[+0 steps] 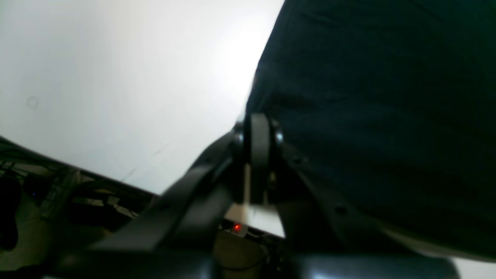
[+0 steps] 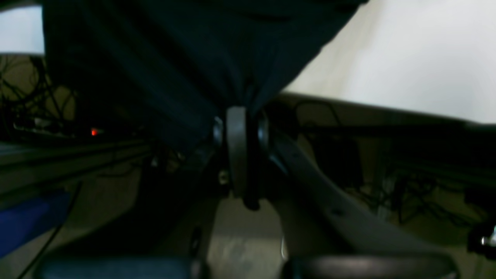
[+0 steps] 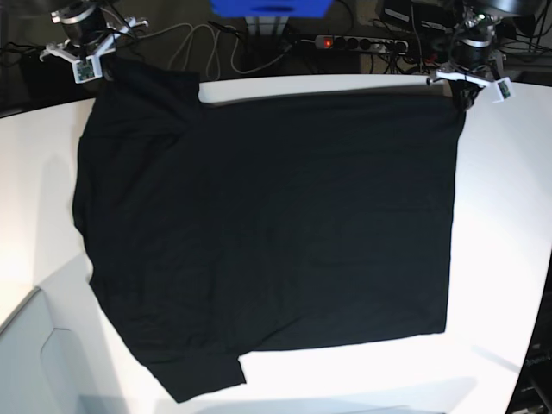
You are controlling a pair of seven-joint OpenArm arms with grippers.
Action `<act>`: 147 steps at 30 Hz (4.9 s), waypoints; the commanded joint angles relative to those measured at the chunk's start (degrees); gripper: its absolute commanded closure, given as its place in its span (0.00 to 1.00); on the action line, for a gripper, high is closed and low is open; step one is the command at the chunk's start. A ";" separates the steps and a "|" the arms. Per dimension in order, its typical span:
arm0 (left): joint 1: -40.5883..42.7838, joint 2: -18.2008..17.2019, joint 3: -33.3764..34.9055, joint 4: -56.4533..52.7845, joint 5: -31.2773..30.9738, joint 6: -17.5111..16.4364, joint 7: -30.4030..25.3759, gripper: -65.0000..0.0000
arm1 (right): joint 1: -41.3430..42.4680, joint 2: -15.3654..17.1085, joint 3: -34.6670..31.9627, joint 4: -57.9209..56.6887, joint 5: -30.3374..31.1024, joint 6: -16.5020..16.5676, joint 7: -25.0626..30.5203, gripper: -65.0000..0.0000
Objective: Fold the T-shirt properly
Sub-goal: 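Lift the shoulder edge with both grippers and drag it toward the arms, then carry the shoulder edge with both grippers across the shirt toward the hem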
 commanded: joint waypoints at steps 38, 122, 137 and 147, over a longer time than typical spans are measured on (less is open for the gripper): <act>-16.83 -0.99 -0.53 0.51 0.15 0.49 -1.24 1.00 | 46.61 0.84 -2.74 -4.72 0.08 1.41 -23.64 1.00; -41.88 -2.49 0.09 -16.63 0.15 0.14 7.81 1.00 | 71.93 5.33 -13.64 -32.33 -2.91 10.11 -18.28 1.00; -47.16 -3.01 3.43 -20.77 4.89 0.05 7.81 1.00 | 71.93 5.24 -13.02 -34.79 -2.91 10.11 -18.28 1.00; -48.21 -3.28 3.34 -20.59 4.89 0.14 14.14 0.59 | 72.02 5.33 -12.85 -36.99 -2.91 10.29 -18.19 0.67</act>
